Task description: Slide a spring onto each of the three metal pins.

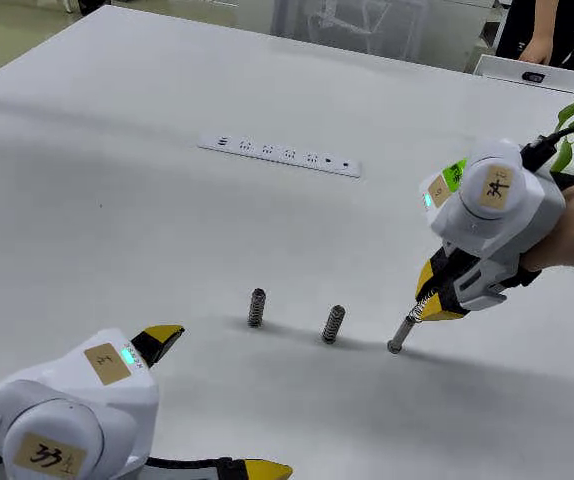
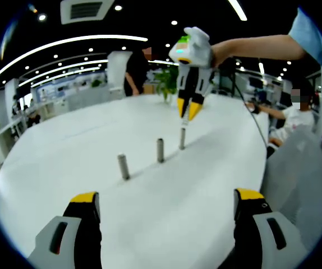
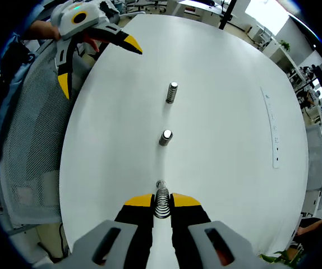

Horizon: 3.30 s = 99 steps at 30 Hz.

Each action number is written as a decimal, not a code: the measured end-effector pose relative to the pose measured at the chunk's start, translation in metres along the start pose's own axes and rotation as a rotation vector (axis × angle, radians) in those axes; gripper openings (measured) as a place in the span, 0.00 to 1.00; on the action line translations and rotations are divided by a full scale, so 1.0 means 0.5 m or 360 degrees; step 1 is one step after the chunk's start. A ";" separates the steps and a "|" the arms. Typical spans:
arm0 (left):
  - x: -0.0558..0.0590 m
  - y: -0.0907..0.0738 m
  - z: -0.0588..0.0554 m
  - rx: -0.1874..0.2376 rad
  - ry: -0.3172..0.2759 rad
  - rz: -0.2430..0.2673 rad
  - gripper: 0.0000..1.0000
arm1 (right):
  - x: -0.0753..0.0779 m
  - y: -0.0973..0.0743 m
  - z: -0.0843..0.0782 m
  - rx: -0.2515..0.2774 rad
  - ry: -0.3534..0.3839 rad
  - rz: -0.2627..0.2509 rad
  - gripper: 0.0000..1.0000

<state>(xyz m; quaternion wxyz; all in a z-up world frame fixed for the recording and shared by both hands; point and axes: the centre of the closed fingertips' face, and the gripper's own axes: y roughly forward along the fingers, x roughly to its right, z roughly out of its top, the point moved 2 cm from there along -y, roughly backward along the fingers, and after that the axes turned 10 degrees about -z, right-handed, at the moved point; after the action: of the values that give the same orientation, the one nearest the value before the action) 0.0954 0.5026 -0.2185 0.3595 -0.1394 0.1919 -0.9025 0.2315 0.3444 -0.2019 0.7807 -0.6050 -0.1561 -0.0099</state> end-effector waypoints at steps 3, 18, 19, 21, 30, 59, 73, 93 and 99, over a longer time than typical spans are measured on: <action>-0.001 0.000 -0.001 0.0002 -0.0005 0.0000 1.00 | -0.002 0.006 0.000 -0.0015 -0.0013 0.0017 0.12; 0.002 0.001 -0.007 -0.0009 -0.0024 -0.0018 1.00 | -0.004 0.025 -0.006 -0.0060 -0.0061 0.0041 0.12; 0.002 0.001 -0.008 -0.0009 -0.0025 -0.0020 1.00 | -0.005 0.027 -0.007 -0.0066 -0.0063 0.0044 0.12; 0.004 0.001 -0.008 -0.0008 -0.0025 -0.0026 1.00 | -0.009 0.032 -0.008 -0.0080 -0.0076 0.0058 0.12; 0.001 0.002 -0.010 -0.0012 -0.0031 -0.0037 1.00 | -0.012 0.064 -0.017 -0.0150 -0.0127 0.0084 0.13; -0.015 -0.001 -0.019 -0.0047 -0.0048 -0.0042 1.00 | -0.037 0.125 -0.038 -0.0196 -0.0055 0.0117 0.13; -0.013 0.003 -0.019 -0.0056 -0.0040 -0.0061 1.00 | -0.040 0.137 -0.046 -0.0195 -0.0036 0.0113 0.15; -0.015 0.006 -0.009 -0.0069 -0.0007 -0.0086 1.00 | -0.037 0.138 -0.028 0.0108 0.0279 -0.0025 0.71; -0.013 0.008 -0.007 -0.0071 -0.0004 -0.0095 1.00 | -0.045 0.130 -0.030 0.0221 0.0468 -0.0087 0.88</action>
<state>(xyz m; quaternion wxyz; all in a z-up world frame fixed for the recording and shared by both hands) 0.1011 0.5055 -0.2242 0.3295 -0.1541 0.2074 -0.9081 0.2267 0.3438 -0.2723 0.8346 -0.5370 -0.0568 -0.1088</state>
